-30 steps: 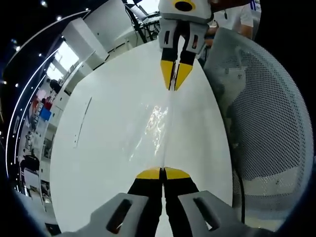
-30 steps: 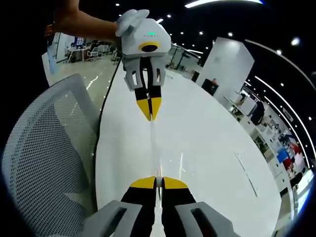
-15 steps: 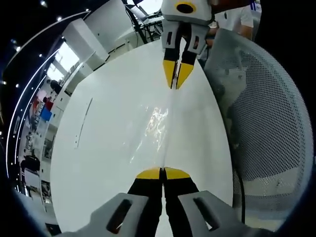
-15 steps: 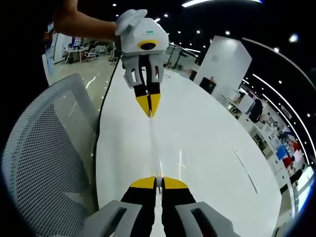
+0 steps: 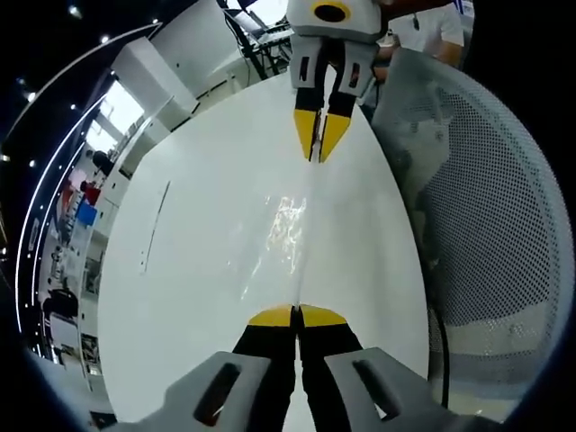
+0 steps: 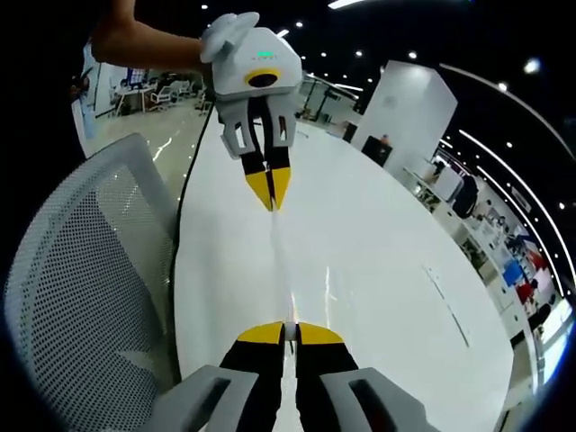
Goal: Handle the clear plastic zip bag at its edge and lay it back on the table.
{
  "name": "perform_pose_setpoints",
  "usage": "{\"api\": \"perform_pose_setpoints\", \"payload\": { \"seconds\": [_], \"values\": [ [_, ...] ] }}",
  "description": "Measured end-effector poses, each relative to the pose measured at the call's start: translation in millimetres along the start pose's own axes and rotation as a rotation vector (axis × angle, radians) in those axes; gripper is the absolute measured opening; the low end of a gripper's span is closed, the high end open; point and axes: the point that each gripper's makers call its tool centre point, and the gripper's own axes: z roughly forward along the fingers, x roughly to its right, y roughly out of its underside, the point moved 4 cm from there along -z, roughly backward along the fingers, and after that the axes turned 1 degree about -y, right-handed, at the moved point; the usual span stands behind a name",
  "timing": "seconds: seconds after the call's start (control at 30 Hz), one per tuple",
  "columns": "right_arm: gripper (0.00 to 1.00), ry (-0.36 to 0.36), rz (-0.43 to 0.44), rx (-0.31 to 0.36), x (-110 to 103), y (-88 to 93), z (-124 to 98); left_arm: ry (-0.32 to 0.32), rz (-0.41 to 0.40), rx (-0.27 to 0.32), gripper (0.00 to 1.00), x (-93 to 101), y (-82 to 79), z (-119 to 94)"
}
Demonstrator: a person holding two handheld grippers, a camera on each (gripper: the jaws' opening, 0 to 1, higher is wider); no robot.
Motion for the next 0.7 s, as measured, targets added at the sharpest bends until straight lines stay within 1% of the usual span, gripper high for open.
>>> {"api": "perform_pose_setpoints", "payload": {
  "seconds": [0.1, 0.13, 0.2, 0.3, 0.4, 0.53, 0.7],
  "values": [
    [0.02, -0.002, 0.028, -0.001, 0.6, -0.3, -3.0, -0.003, 0.012, -0.003, 0.00, 1.0, -1.1, 0.3],
    [0.04, 0.001, 0.041, 0.000, 2.0, -1.8, -4.7, -0.003, 0.014, -0.004, 0.00, 1.5, -1.4, 0.3],
    [0.07, -0.001, 0.057, 0.012, 3.3, -5.9, -7.8, -0.004, 0.019, -0.004, 0.00, 2.0, -2.0, 0.7],
    [0.09, 0.001, 0.050, 0.019, 6.0, -11.8, -11.2, -0.005, 0.024, -0.004, 0.00, 2.5, -2.7, 1.3],
    [0.12, 0.001, 0.062, 0.038, 10.3, -19.9, -13.1, -0.003, 0.025, -0.001, 0.00, 3.2, -4.0, 1.0],
    [0.12, 0.000, 0.060, 0.054, 13.5, -27.2, -12.2, 0.000, 0.028, -0.003, 0.00, 4.2, -5.1, 0.7],
    [0.12, -0.013, 0.052, 0.055, 12.0, -29.4, -6.0, 0.000, 0.028, -0.004, 0.00, 5.2, -5.1, 0.6]
  ]
}}
